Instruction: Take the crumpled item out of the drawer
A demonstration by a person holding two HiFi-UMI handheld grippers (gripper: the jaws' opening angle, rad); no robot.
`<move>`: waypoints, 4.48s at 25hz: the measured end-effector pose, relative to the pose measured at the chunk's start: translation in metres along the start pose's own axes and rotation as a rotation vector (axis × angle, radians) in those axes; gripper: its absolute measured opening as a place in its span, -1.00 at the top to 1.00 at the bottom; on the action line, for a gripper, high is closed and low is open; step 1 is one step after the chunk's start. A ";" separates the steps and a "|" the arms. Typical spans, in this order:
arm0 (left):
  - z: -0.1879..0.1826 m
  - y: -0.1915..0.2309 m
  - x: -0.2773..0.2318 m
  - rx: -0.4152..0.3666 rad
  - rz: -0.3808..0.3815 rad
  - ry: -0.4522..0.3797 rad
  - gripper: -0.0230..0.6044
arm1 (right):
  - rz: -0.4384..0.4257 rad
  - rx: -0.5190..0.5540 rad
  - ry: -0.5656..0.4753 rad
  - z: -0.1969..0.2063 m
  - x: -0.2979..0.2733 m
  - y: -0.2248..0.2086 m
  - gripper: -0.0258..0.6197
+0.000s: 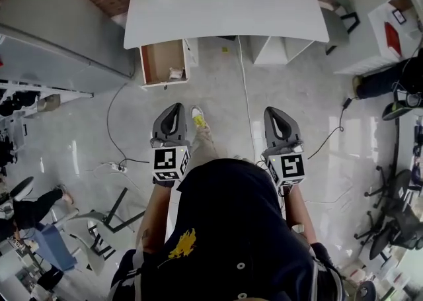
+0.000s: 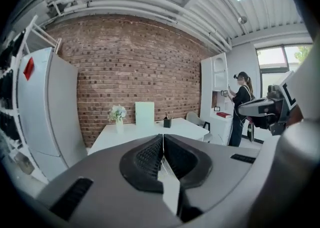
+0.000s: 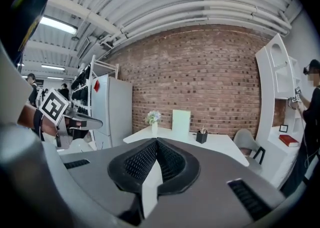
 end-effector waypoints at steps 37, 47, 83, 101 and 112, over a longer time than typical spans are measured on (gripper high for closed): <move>0.167 0.267 -0.283 0.024 -0.069 0.466 0.86 | -0.313 -0.112 0.432 0.084 -0.438 0.063 0.84; 0.345 0.264 -0.346 0.139 0.000 0.651 0.83 | -0.257 -0.117 0.525 0.240 -0.519 0.082 0.84; 0.483 0.278 -0.390 0.283 -0.043 1.079 0.48 | -0.264 -0.200 0.634 0.323 -0.488 0.084 0.83; -0.052 0.263 -0.297 0.007 -0.057 0.143 0.65 | -0.221 -0.084 0.004 -0.107 -0.426 -0.023 0.84; -0.205 0.250 -0.264 -0.054 -0.073 -0.161 0.65 | -0.142 0.035 -0.244 -0.218 -0.389 -0.057 0.84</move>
Point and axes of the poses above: the fingertips, and each gripper's own axes: x backward along the fingers, y to its left, z out of its underside, the point moved 4 cm from there along x, backward along the fingers, and after that the axes turned 1 degree about x, right-handed, at the moved point
